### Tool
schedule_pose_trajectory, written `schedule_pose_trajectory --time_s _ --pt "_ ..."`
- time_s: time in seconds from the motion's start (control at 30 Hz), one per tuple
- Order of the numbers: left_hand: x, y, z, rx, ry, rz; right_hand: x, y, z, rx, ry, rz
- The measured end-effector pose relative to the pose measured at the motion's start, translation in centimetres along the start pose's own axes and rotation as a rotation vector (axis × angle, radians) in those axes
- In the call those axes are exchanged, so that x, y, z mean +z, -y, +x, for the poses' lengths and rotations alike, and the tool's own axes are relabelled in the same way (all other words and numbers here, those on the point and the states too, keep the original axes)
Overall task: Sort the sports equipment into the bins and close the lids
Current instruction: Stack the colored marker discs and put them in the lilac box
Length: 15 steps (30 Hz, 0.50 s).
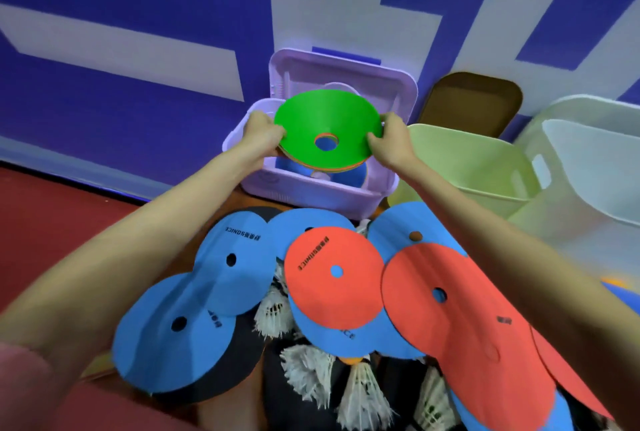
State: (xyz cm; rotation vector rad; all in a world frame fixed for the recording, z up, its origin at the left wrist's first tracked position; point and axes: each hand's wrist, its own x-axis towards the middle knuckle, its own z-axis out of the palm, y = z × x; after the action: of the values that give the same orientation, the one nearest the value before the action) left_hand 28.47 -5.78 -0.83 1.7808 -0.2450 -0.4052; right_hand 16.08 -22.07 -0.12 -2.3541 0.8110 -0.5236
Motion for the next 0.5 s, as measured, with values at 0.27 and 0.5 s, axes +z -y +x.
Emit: schedule_pose_trajectory --time_s 0.27,0.5 --pt "0.6 3.1 5.0 0.051 0.019 0.598 2.3 -1.6 1.3 0.019 0.222 -0.299" --pt "0.6 3.4 4.4 -0.001 0.070 0.662 2.6 -2.3 1.3 -0.055 0.232 -0.359"
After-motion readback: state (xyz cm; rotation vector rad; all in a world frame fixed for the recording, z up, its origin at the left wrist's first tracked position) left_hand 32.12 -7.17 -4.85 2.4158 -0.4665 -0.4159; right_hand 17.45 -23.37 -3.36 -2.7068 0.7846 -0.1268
